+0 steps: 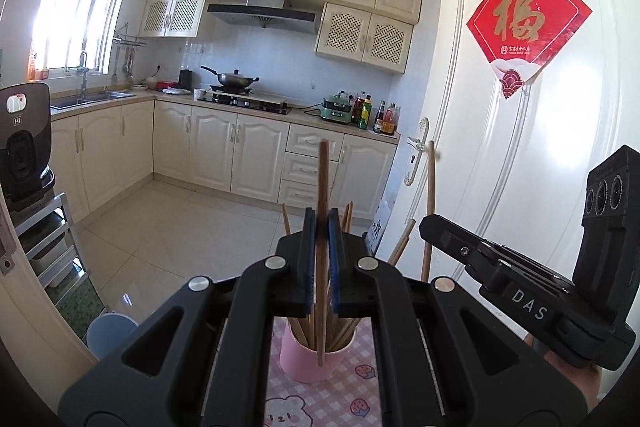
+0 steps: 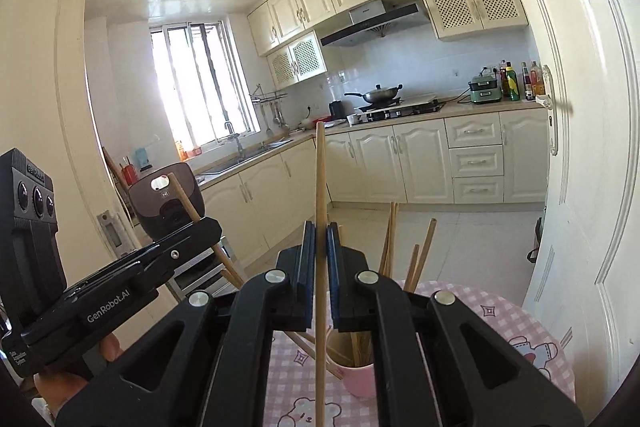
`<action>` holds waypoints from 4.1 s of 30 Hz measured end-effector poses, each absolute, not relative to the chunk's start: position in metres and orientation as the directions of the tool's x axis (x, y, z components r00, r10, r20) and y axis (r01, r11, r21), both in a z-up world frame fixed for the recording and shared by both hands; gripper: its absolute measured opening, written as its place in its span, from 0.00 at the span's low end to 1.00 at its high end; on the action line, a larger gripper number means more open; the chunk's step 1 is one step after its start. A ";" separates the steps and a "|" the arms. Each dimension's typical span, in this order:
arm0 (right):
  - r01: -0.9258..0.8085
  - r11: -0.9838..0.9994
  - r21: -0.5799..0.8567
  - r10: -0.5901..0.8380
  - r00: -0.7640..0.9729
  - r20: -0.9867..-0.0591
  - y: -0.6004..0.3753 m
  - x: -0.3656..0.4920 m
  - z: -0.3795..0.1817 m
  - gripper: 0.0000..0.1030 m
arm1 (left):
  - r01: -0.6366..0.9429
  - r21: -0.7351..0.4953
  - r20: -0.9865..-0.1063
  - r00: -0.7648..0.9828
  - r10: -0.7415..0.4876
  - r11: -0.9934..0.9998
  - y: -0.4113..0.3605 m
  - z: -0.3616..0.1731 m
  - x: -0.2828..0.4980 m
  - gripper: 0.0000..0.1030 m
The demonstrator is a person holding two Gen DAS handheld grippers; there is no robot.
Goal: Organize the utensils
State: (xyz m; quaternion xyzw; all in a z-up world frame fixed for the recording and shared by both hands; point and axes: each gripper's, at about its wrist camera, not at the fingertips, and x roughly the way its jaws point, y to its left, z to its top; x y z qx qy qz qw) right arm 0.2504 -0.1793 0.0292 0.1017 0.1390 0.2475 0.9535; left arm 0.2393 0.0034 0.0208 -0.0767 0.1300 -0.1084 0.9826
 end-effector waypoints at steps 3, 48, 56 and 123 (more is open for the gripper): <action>-0.419 0.880 0.224 0.458 0.873 -0.165 -0.180 0.252 0.029 0.04 | 0.192 -0.187 -0.222 0.947 -0.232 0.963 0.002 0.019 0.245 0.06; -0.425 0.899 0.111 0.439 0.872 -0.217 -0.175 0.260 -0.037 0.05 | 0.178 -0.089 -0.288 0.937 -0.196 0.980 -0.023 -0.027 0.260 0.06; -0.411 0.901 0.141 0.434 0.849 -0.300 -0.172 0.261 -0.050 0.05 | 0.181 -0.072 -0.327 0.925 -0.195 0.981 -0.021 -0.031 0.253 0.07; -0.216 0.976 -0.003 0.215 0.975 -0.046 -0.172 0.024 -0.013 0.92 | 0.009 0.053 -0.083 0.997 -0.004 0.999 0.004 -0.015 0.022 0.91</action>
